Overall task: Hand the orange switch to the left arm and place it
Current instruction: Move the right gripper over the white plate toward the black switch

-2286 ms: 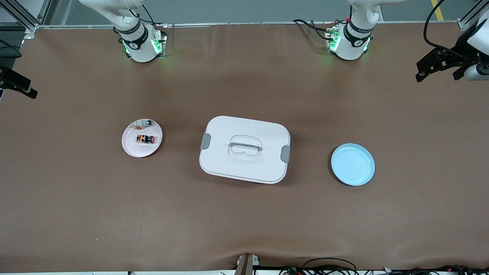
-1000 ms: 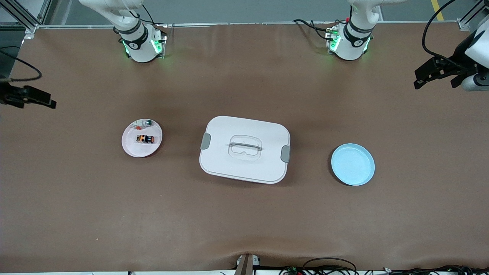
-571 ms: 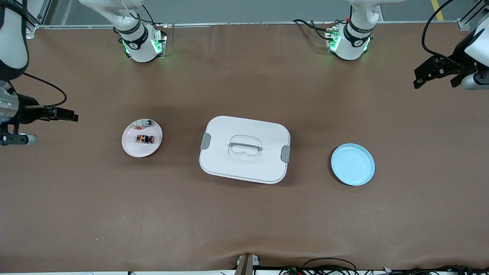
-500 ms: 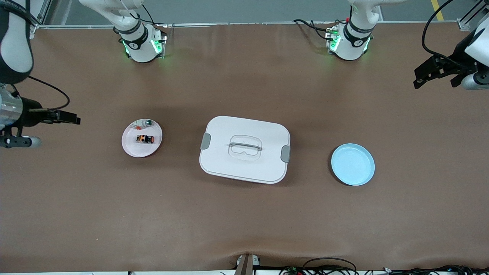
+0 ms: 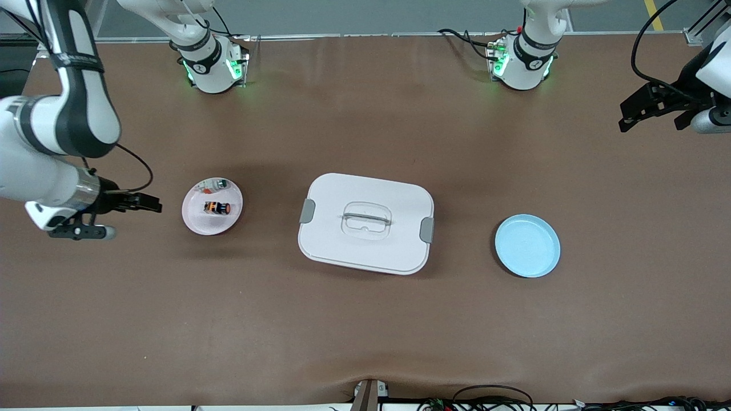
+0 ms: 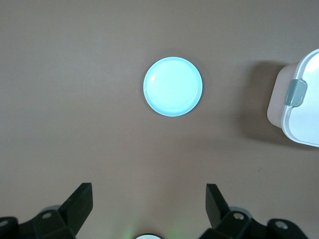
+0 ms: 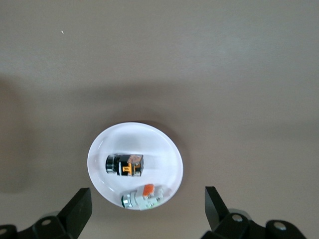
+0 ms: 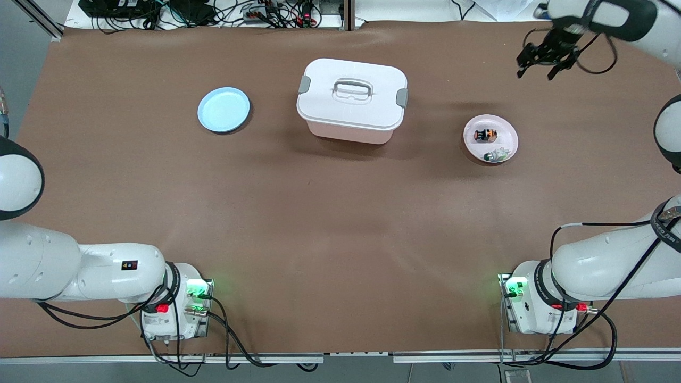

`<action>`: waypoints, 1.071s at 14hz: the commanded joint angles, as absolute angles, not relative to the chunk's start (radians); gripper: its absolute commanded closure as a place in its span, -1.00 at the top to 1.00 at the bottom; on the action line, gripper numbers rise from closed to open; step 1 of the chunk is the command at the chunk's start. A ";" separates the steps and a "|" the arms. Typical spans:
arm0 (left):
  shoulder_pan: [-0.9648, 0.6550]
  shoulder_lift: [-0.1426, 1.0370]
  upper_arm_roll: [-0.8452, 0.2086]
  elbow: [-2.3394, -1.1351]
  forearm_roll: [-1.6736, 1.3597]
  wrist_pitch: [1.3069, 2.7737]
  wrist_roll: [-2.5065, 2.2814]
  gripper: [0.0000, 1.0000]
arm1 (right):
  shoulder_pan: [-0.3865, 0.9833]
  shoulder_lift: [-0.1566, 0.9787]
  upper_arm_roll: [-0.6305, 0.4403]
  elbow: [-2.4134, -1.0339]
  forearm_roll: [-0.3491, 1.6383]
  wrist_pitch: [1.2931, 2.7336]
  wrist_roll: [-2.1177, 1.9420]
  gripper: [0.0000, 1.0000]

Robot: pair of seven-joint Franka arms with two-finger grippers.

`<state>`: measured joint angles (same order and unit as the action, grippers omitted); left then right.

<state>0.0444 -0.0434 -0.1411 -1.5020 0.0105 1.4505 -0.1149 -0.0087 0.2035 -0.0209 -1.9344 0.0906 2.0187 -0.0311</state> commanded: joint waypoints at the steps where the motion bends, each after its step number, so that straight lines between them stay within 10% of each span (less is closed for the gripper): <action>1: 0.041 -0.041 -0.144 -1.483 0.049 1.436 -0.115 1.00 | 0.031 0.198 -0.021 -2.034 0.098 2.150 0.018 1.00; 15: 0.044 -0.048 -0.150 -1.483 0.069 1.439 -0.100 1.00 | 0.123 0.244 -0.018 -2.304 0.143 2.549 0.095 1.00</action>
<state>0.0438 -0.0436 -0.1428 -1.4947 0.0506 1.4505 -0.1135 0.1058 0.2534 -0.0164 -2.2635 0.1330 2.4996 0.0803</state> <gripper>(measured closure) 0.000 0.000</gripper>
